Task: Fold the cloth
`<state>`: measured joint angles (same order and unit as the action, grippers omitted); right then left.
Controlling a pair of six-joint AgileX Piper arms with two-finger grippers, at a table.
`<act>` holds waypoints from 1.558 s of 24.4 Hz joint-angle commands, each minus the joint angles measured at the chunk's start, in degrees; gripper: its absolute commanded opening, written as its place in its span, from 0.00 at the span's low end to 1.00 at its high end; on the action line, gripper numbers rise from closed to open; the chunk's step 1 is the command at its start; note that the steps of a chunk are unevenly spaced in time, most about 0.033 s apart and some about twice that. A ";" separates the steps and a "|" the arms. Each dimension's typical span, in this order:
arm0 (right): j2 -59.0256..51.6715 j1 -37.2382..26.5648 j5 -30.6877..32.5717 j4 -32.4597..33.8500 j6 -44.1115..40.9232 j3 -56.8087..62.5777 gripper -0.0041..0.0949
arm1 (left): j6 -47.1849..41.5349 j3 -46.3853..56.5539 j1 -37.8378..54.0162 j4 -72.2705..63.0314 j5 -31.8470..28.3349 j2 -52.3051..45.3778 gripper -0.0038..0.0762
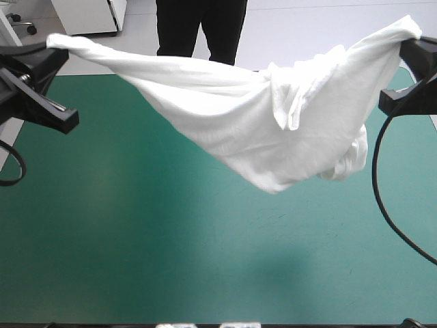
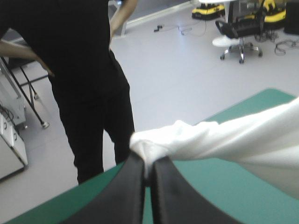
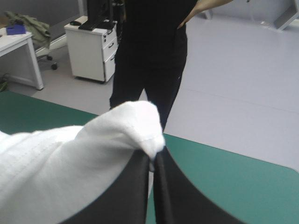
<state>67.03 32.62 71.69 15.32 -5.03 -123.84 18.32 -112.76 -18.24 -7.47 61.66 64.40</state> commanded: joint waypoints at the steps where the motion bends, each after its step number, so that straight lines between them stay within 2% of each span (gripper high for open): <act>1: -3.59 0.02 -0.24 -2.83 -3.25 4.22 0.02 | -1.48 4.84 -4.14 7.47 -0.09 -3.97 0.04; 4: -8.47 0.02 -0.24 -5.82 -8.99 18.87 0.02 | -6.19 13.37 -6.26 12.70 9.94 -6.57 0.04; 7: -11.98 0.02 -1.78 -5.94 -13.35 31.70 0.02 | -8.15 20.40 -6.26 12.86 10.64 -6.98 0.04; 9: -13.43 0.02 -5.86 -5.68 -14.64 40.53 0.02 | -8.52 27.39 -6.26 12.86 6.49 -6.85 0.04; 11: -13.21 0.02 -14.62 -4.15 -16.66 49.53 0.02 | -12.22 37.41 -6.16 13.47 -3.18 -5.09 0.04; 15: -6.45 0.02 -28.58 1.52 -24.27 61.24 0.02 | -17.86 47.17 -4.96 17.22 -12.70 3.68 0.04; 19: 4.55 -2.38 -35.53 2.26 -25.04 61.63 0.02 | -19.16 47.30 0.14 16.73 -18.64 13.42 0.04; 23: 12.00 -5.40 -40.47 2.26 -25.04 58.89 0.02 | -18.93 46.49 4.19 17.26 -21.13 19.00 0.04; 28: 20.62 -8.51 -40.01 1.98 -23.79 52.95 0.02 | -20.05 46.49 6.36 17.33 -22.56 23.91 0.04; 34: 27.39 -9.27 -39.74 1.85 -20.58 47.42 0.02 | -22.04 46.49 6.36 17.20 -27.68 27.56 0.04; 38: 30.59 -9.27 -39.42 1.85 -20.11 45.53 0.04 | -22.13 46.49 6.36 17.20 -28.54 29.56 0.04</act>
<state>98.24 23.79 34.34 15.78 -26.11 -75.39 -2.93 -64.57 -11.94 8.93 35.75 95.24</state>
